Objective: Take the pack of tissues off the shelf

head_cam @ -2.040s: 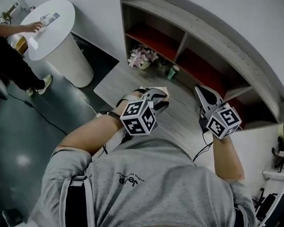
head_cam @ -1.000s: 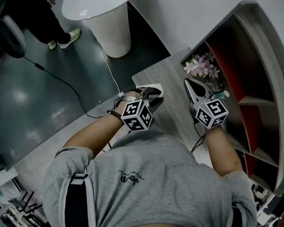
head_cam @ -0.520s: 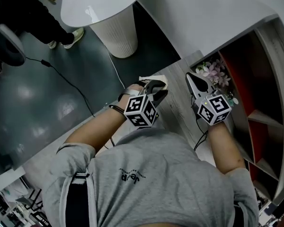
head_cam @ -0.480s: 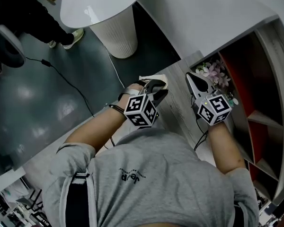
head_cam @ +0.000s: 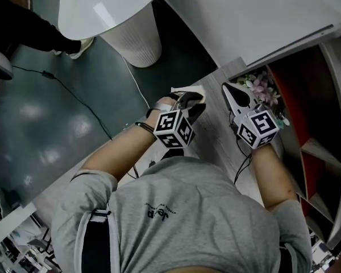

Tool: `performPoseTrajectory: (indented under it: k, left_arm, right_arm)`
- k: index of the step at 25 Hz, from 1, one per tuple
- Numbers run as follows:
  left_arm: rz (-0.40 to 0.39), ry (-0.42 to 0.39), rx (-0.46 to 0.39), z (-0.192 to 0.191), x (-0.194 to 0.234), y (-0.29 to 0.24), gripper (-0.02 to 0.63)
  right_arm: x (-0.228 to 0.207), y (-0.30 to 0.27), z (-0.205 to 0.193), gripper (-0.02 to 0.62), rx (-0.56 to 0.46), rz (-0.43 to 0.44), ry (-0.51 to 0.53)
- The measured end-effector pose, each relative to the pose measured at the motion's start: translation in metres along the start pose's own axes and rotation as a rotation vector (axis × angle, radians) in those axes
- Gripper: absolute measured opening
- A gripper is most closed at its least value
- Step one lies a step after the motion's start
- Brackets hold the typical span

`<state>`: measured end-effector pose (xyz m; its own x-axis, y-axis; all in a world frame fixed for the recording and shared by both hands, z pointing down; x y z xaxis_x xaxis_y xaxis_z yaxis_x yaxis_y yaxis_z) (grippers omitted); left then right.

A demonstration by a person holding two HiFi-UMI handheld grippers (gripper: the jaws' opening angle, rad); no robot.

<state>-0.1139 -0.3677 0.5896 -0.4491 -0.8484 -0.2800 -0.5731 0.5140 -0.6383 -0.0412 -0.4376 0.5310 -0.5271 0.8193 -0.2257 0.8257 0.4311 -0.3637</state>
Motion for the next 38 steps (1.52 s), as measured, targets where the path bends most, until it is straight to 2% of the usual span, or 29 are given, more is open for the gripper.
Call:
performPoseTrajectory:
  k: [9, 23, 27, 33, 38]
  left_arm:
    - [-0.036, 0.018, 0.049, -0.052, -0.020, -0.057, 0.126]
    - [-0.035, -0.010, 0.053, -0.085, -0.039, -0.113, 0.126]
    - [-0.041, -0.028, 0.065, -0.096, -0.043, -0.125, 0.126]
    - [-0.050, -0.099, 0.083, -0.107, -0.057, -0.135, 0.124]
    - [-0.055, -0.081, 0.082, -0.111, -0.060, -0.138, 0.127]
  right_arm:
    - [-0.024, -0.024, -0.052, 0.015, 0.045, -0.032, -0.025]
    - [-0.042, -0.040, -0.119, 0.015, 0.081, -0.067, -0.098]
    - [-0.043, -0.043, -0.132, 0.015, 0.087, -0.067, -0.127]
    - [-0.045, -0.044, -0.145, 0.015, 0.096, -0.069, -0.153]
    - [-0.046, -0.046, -0.151, 0.015, 0.102, -0.065, -0.168]
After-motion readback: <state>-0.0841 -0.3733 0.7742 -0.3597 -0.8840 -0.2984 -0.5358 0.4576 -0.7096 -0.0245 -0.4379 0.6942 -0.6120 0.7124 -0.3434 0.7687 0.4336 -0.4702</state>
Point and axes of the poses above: the fingertips, and each gripper's own axes: y backward along the fingers, x to its left, z out of its top, the point moved 4 cm from there along y, backward along the fingers, and after that the axes turned 3 degrees about -y, right-handed, at the moved point
